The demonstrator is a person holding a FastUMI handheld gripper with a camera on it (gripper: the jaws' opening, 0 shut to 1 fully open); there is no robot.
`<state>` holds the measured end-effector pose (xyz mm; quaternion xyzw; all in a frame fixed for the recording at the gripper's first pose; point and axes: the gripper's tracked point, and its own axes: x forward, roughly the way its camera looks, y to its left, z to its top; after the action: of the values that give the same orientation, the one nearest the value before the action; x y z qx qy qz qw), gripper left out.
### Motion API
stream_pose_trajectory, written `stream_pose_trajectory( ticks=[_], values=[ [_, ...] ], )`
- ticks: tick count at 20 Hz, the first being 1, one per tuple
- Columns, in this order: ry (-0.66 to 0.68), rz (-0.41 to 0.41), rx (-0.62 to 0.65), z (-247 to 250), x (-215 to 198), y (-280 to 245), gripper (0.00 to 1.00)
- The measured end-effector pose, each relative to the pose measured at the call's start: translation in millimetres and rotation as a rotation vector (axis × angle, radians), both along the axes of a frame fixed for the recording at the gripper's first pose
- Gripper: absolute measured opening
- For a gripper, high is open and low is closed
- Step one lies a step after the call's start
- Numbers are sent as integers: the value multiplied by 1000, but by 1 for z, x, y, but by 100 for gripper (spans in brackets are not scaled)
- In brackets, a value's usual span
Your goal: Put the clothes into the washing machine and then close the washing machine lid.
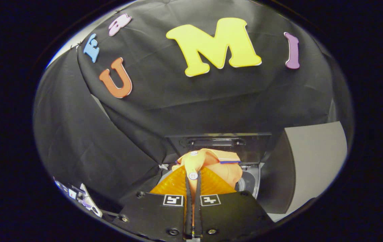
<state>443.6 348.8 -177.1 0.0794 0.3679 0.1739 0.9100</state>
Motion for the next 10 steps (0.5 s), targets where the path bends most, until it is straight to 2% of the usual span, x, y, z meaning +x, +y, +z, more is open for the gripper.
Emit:
stream_pose_trajectory(
  ticks=[10],
  values=[
    [81, -3, -67, -88, 19, 9, 6]
  ],
)
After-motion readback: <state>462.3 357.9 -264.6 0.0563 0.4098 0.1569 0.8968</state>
